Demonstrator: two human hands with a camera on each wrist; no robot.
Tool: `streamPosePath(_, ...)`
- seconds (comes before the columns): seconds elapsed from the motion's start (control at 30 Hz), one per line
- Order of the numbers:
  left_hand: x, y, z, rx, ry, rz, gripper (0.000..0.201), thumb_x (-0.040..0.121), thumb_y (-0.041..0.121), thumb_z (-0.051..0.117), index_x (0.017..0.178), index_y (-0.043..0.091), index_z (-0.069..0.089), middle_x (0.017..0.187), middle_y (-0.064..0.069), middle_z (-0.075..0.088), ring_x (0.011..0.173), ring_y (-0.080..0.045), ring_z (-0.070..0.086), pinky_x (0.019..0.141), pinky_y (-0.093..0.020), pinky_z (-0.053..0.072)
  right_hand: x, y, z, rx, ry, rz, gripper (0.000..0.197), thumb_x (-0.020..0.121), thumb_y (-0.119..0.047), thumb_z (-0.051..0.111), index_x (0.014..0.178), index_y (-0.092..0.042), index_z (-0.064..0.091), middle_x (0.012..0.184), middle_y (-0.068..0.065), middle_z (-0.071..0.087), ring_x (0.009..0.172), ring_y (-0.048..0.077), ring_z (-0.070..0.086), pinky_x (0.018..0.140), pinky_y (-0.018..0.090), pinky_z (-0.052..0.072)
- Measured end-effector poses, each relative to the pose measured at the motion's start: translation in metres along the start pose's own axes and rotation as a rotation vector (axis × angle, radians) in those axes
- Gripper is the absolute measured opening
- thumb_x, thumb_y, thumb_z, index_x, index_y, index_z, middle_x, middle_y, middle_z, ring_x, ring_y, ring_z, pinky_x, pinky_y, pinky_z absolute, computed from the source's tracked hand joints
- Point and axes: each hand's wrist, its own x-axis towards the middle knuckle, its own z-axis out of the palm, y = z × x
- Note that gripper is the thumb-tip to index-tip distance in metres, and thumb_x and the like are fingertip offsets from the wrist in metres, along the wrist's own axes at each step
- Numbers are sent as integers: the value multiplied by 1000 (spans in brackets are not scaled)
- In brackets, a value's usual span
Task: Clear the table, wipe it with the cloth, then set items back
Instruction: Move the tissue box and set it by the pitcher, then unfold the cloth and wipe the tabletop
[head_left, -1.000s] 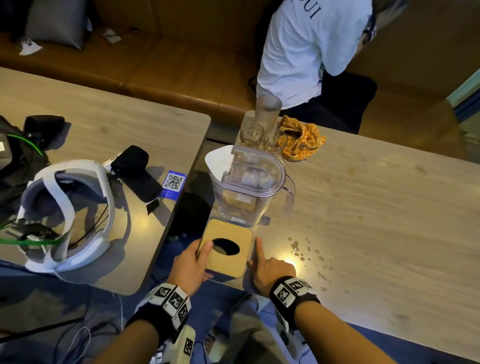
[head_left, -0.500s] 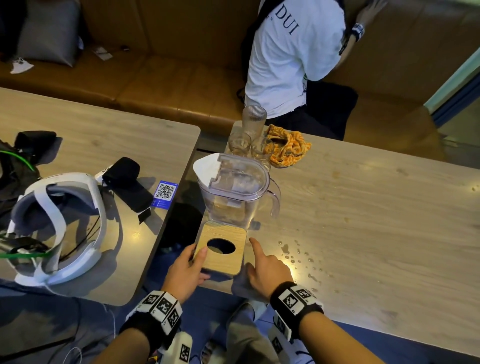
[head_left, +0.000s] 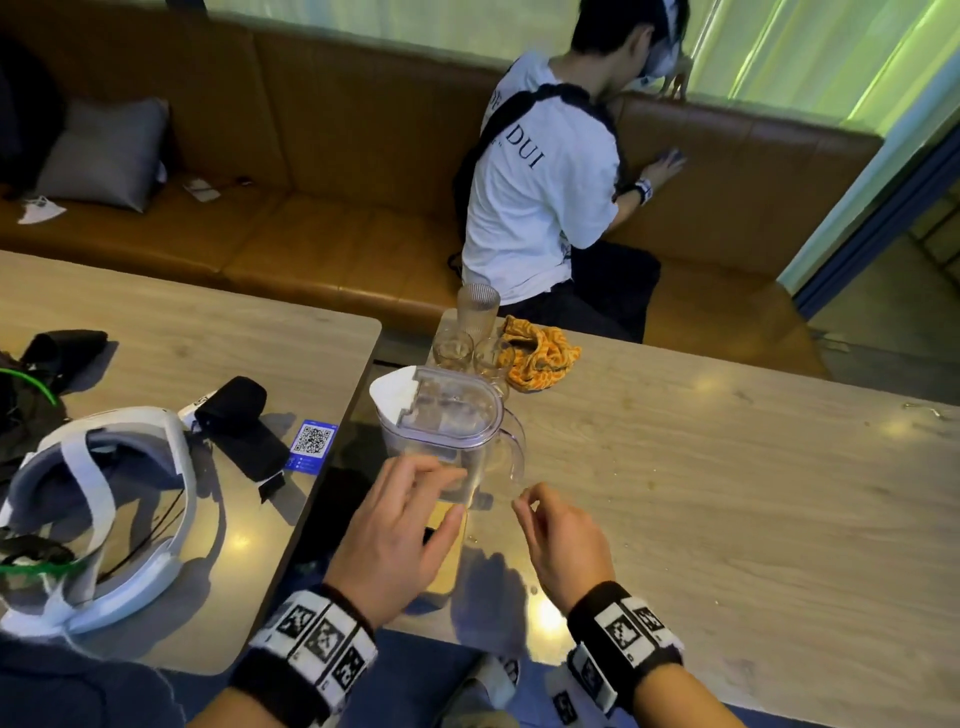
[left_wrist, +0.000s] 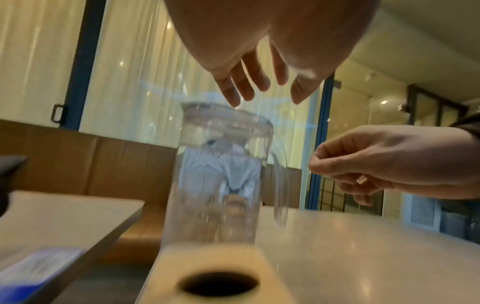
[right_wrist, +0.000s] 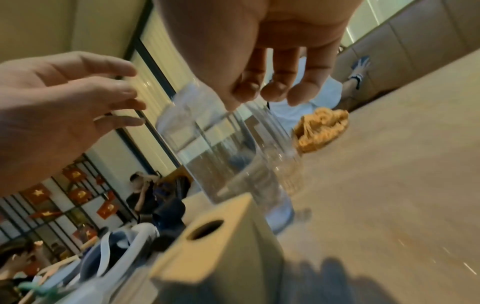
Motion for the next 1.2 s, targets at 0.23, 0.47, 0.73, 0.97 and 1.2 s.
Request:
streamPosePath(0.23, 98, 15, -18, -14, -154, -42, 36, 98, 35, 50, 133, 27, 51, 150, 8, 35, 146, -9, 21, 115, -36, 31, 64, -20, -51, 52, 289, -172, 28, 100, -41, 45, 80, -23, 54, 81, -7, 45, 77, 13, 42, 69, 25, 34)
streamPosePath(0.47, 144, 1, -3, -79, -437, -340, 44, 95, 20, 59, 137, 28, 52, 152, 3, 40, 144, -11, 27, 119, -37, 24, 163, 23, -36, -59, 36, 17, 28, 95, -19, 54, 123, -17, 57, 117, 5, 58, 110, 25, 53, 90, 31, 41)
streamPosePath(0.73, 143, -7, 5, -288, -294, -463, 47, 85, 9, 71, 129, 25, 61, 131, 24, 48, 125, 16, 30, 93, 11, 13, 274, 65, 24, -251, -401, 346, 72, 77, -45, 51, 146, -47, 30, 159, 13, 16, 146, 39, 11, 116, 58, 18)
streamPosePath(0.97, 144, -5, 0, -300, -301, -477, 47, 86, 12, 71, 128, 29, 61, 137, 26, 47, 121, 23, 25, 94, 11, 14, 307, 84, 49, -265, -427, 387, 62, 88, -36, 54, 145, -19, 39, 156, 15, 25, 145, 36, 22, 118, 52, 16)
streamPosePath(1.2, 144, -2, -2, -274, -308, -448, 44, 87, 13, 70, 126, 33, 61, 133, 29, 47, 122, 20, 28, 96, 8, 17, 280, 68, 10, 47, 219, 308, 26, 87, -32, 68, 106, -15, 64, 105, 10, 67, 100, 33, 61, 87, 41, 50)
